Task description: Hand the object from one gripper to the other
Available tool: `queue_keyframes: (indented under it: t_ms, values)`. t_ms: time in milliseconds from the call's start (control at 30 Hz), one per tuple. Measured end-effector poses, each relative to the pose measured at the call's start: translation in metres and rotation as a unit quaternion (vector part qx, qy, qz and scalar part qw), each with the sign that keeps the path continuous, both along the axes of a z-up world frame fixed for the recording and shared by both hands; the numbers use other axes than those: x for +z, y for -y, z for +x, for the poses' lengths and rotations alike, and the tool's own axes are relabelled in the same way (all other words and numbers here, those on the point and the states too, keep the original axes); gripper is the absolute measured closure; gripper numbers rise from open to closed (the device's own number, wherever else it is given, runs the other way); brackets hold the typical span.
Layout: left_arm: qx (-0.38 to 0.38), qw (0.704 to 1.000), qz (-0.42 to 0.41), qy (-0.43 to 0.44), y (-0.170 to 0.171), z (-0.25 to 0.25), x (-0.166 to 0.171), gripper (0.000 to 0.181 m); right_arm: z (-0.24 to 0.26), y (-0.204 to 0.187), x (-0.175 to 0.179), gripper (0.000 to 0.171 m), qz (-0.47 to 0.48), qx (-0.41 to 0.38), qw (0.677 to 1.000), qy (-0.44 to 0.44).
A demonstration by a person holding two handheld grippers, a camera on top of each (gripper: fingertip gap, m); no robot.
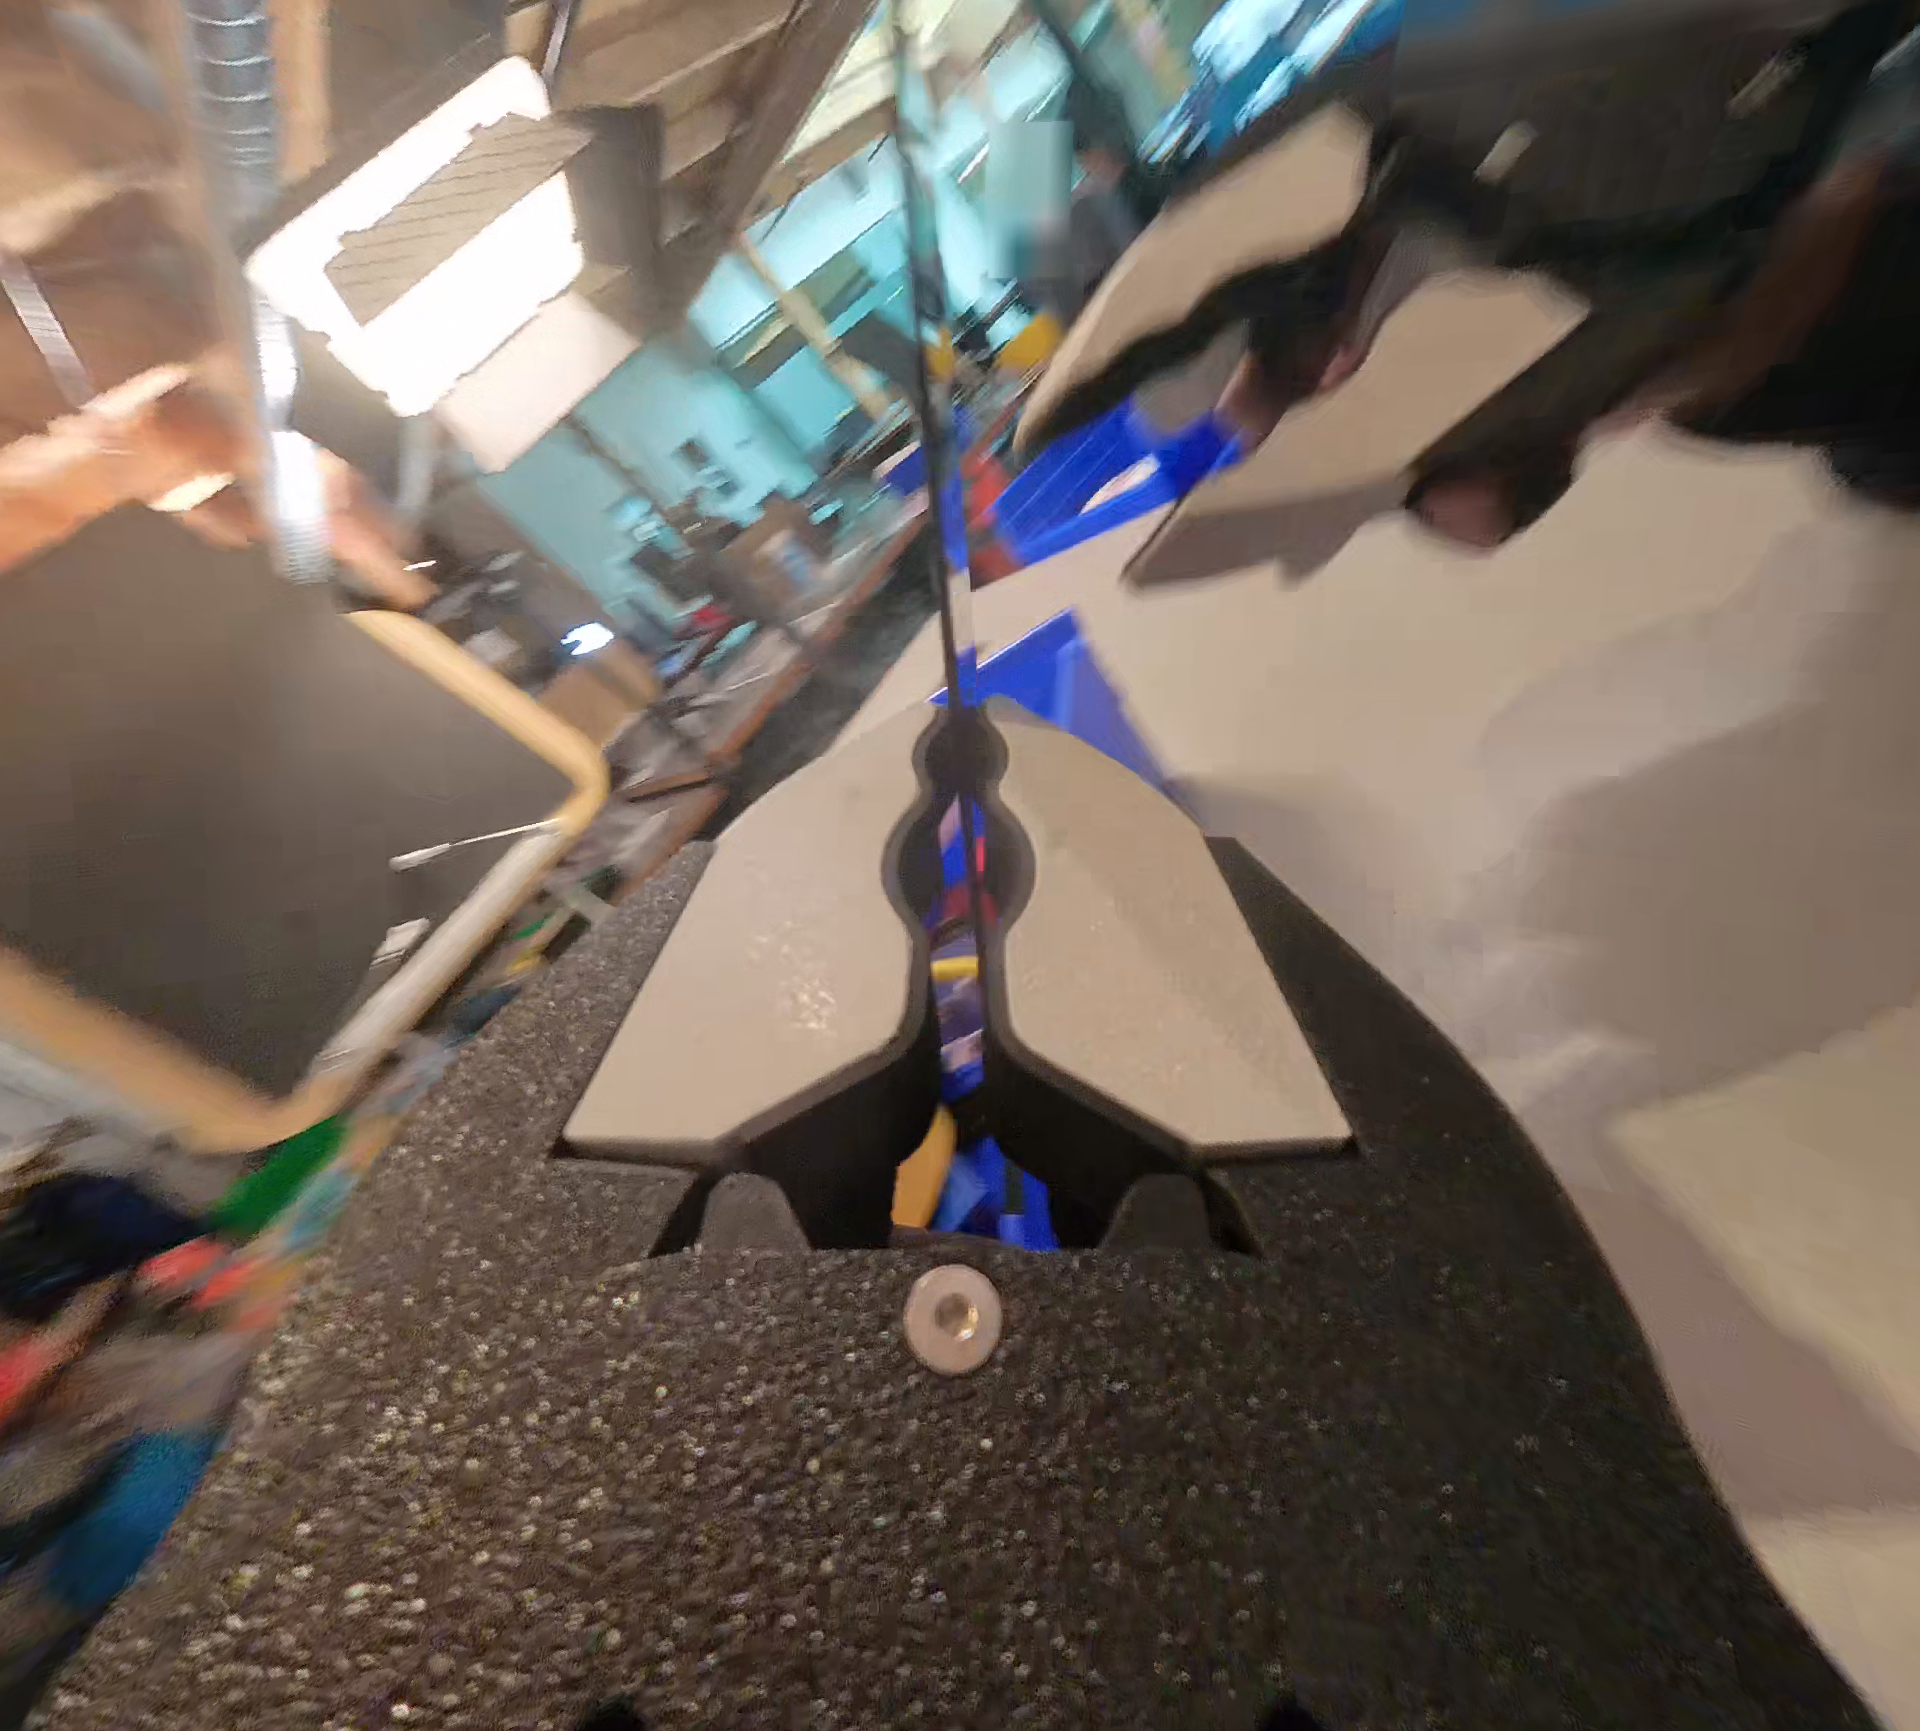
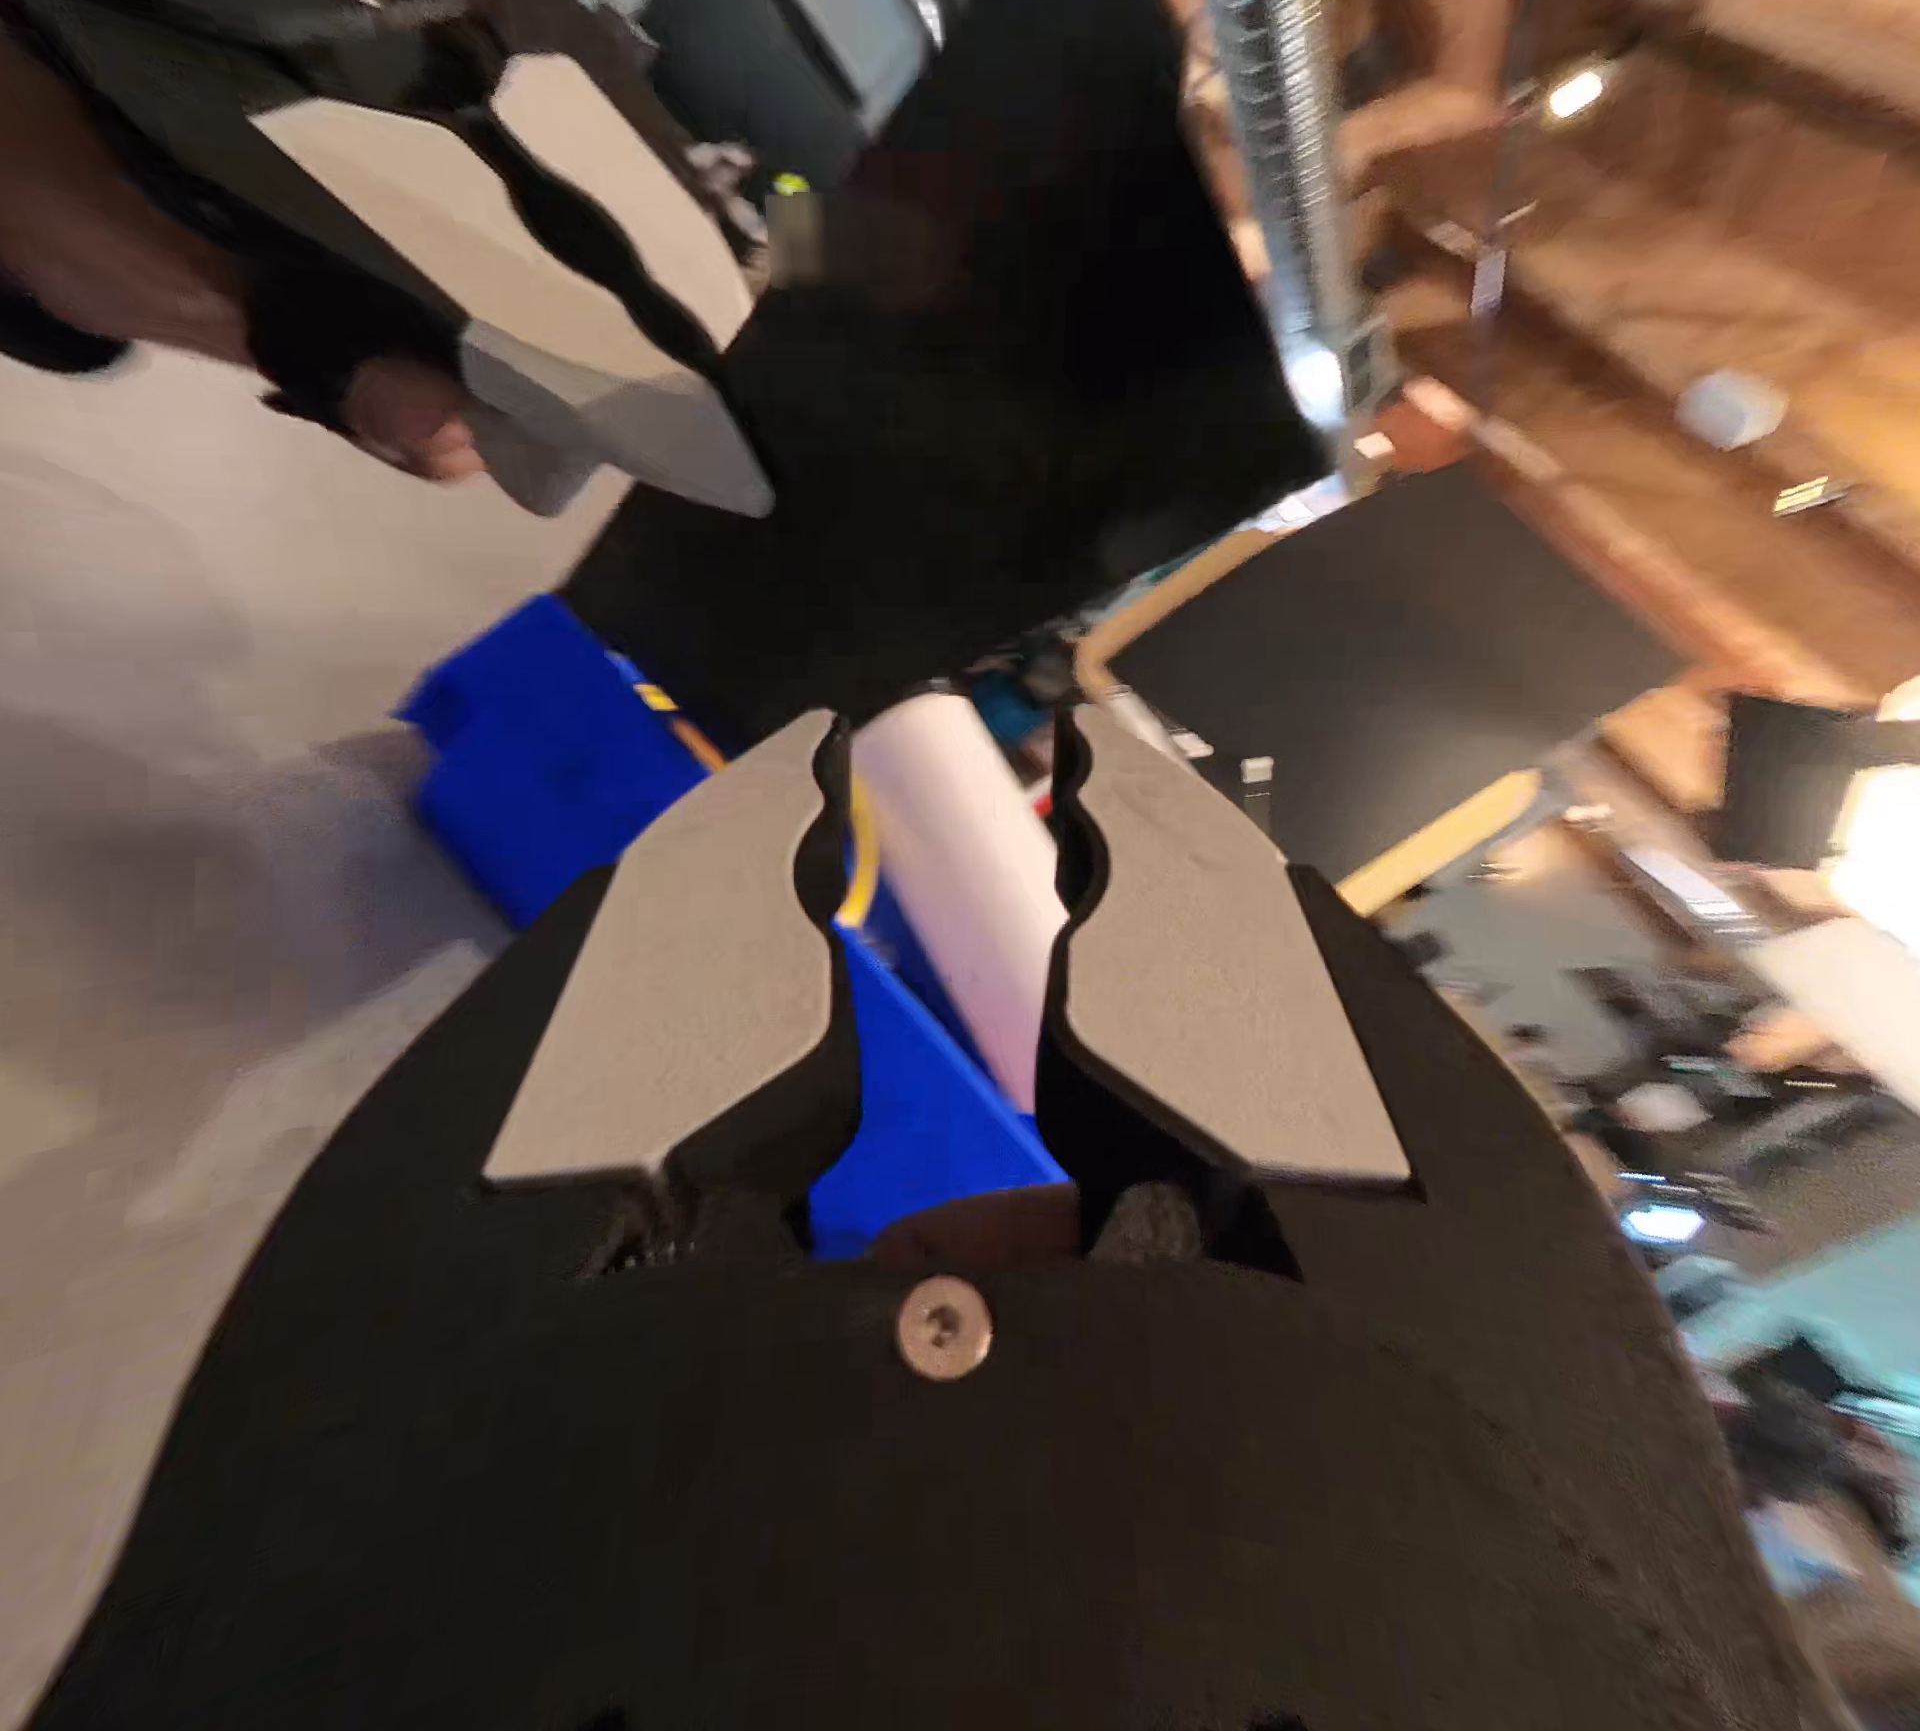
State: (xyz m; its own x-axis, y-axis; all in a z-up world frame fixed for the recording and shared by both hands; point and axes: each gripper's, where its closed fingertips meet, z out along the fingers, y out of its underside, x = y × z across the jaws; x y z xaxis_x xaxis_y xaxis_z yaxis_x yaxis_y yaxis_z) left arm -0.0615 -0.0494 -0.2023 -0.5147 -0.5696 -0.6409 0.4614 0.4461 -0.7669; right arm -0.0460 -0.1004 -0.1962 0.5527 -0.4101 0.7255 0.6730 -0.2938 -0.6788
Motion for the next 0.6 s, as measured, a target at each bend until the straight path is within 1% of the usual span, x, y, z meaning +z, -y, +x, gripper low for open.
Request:
queue_keyframes:
  t_ms: [67, 100, 200, 233, 267, 300, 333, 367, 400, 467, 533, 600]
  values:
    - [0.065, 0.995, 0.058, 0.038, -0.01, 0.008, -0.002, 0.178, -0.004, 0.01, 0.018, 0.127, 0.007, -0.048, 0.995, 0.082]
    - [0.081, 0.991, 0.09, 0.054, -0.011, 0.009, -0.005, 0.178, -0.008, 0.012, 0.025, 0.123, 0.006, -0.062, 0.991, 0.114]
    - [0.085, 0.979, 0.159, 0.093, -0.003, 0.005, -0.013, 0.178, -0.024, 0.007, 0.029, 0.116, -0.021, -0.076, 0.981, 0.176]
    - [0.079, 0.976, 0.175, 0.104, 0.001, 0.003, -0.016, 0.178, -0.026, 0.004, 0.026, 0.117, -0.041, -0.079, 0.978, 0.189]
    - [0.072, 0.973, 0.19, 0.113, 0.005, 0.001, -0.018, 0.178, -0.027, 0.001, 0.021, 0.122, -0.063, -0.084, 0.974, 0.199]
    - [0.067, 0.97, 0.2, 0.121, 0.009, -0.001, -0.02, 0.178, -0.025, -0.001, 0.015, 0.134, -0.085, -0.094, 0.971, 0.203]
    - [0.08, 0.967, 0.208, 0.122, 0.007, 0.001, -0.021, 0.178, -0.022, 0.0, 0.013, 0.137, -0.095, -0.106, 0.969, 0.201]
    - [0.093, 0.966, 0.205, 0.131, 0.004, 0.004, -0.019, 0.177, -0.02, 0.0, 0.01, 0.146, -0.103, -0.105, 0.971, 0.188]
    - [0.091, 0.967, 0.188, 0.144, 0.004, 0.003, -0.013, 0.164, -0.019, 0.0, 0.008, 0.156, -0.102, -0.094, 0.975, 0.173]
    - [0.077, 0.978, 0.111, 0.161, 0.003, -0.004, 0.009, 0.126, -0.018, 0.004, 0.014, 0.167, -0.064, -0.072, 0.985, 0.144]
    - [0.058, 0.985, 0.028, 0.16, -0.003, -0.013, 0.032, 0.117, -0.017, 0.009, 0.023, 0.17, -0.009, -0.042, 0.994, 0.097]
    - [0.037, 0.985, -0.054, 0.159, -0.014, -0.02, 0.052, 0.108, -0.014, 0.016, 0.034, 0.169, 0.06, -0.004, 0.998, 0.035]
